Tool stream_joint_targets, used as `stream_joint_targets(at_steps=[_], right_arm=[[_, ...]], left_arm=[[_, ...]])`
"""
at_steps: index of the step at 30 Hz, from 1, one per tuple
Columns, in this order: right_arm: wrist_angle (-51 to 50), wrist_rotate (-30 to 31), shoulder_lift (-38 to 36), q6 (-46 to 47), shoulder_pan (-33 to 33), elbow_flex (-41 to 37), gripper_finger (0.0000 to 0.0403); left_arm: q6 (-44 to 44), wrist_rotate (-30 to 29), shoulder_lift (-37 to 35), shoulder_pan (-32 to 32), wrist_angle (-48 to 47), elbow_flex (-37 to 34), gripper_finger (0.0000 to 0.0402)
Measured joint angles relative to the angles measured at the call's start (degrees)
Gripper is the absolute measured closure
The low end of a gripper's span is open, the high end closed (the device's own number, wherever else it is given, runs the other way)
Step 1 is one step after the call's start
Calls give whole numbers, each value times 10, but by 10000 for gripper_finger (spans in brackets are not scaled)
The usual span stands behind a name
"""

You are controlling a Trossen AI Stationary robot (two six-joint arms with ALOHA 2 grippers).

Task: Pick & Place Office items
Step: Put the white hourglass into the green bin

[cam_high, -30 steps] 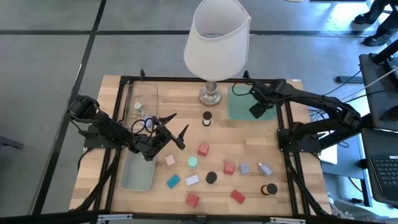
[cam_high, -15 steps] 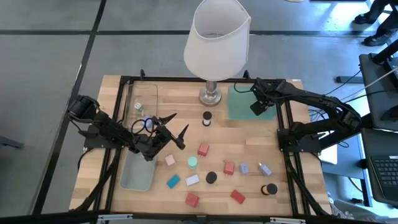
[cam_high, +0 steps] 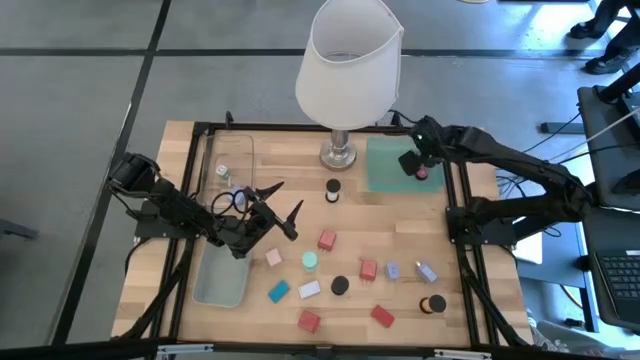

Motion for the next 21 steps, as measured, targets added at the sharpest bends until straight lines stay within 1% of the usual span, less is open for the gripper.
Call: stream_joint_targets(at_steps=[3, 7, 10, 13, 17, 21], right_arm=[[63, -30, -19, 6, 62, -23, 83], [183, -59, -24, -1, 161, -67, 89], [306, -97, -20, -49, 229, -109, 92], [412, -135, -12, -125, 285, -146, 92], [514, -137, -1, -180, 326, -166, 91], [587, -136, 13, -181, 332, -168, 72]], left_arm=[[0, -1, 0, -3, -2, 0, 61], [0, -1, 0, -10, -8, 0, 61], [0, -2, 0, -11, -9, 0, 61], [0, -3, 0, -11, -9, 0, 61], [0, -7, 0, -11, -9, 0, 61], [0, -12, 0, -11, -9, 0, 61]])
